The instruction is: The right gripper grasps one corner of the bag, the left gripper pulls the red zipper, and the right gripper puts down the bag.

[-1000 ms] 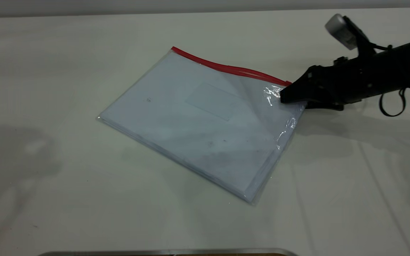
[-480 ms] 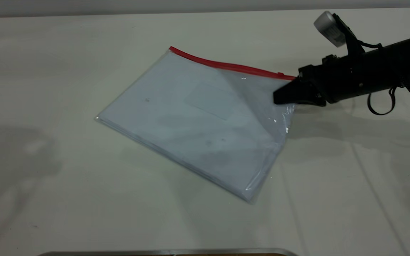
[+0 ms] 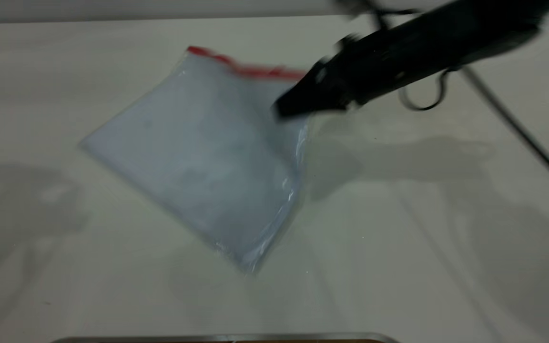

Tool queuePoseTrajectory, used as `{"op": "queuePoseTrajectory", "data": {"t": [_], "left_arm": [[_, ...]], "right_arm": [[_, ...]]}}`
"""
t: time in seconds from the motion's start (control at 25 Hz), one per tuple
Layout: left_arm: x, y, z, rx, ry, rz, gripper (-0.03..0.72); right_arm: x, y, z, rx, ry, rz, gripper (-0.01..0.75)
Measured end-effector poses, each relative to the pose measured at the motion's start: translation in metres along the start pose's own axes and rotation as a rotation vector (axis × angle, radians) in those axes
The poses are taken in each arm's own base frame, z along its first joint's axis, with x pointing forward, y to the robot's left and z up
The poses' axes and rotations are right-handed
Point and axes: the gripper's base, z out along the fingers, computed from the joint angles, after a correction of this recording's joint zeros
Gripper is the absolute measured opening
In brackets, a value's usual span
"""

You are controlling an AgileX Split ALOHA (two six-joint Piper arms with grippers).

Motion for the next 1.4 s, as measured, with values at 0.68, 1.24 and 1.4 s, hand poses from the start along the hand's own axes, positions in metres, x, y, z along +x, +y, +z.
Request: {"op": "queuePoseTrajectory", "data": {"t": [0.68, 1.24, 1.4], "left_arm": [[-0.065, -0.024, 0.121, 0.595, -0.078, 0.298, 0.588], [-0.066, -0.092, 0.227, 0.868, 0.066, 0.478, 0.588], [-0.064, -0.097, 0.229, 0.877, 0.093, 0.494, 0.582]], "right_arm": [[-0.062, 0.018, -0.032, 0.133, 0.014, -0.124, 0.034], [-0.061, 0.027, -0.026, 0.073, 0.030, -0.162, 0.034], [-0.061, 0.027, -0.026, 0.073, 0.030, -0.163, 0.034]]}}
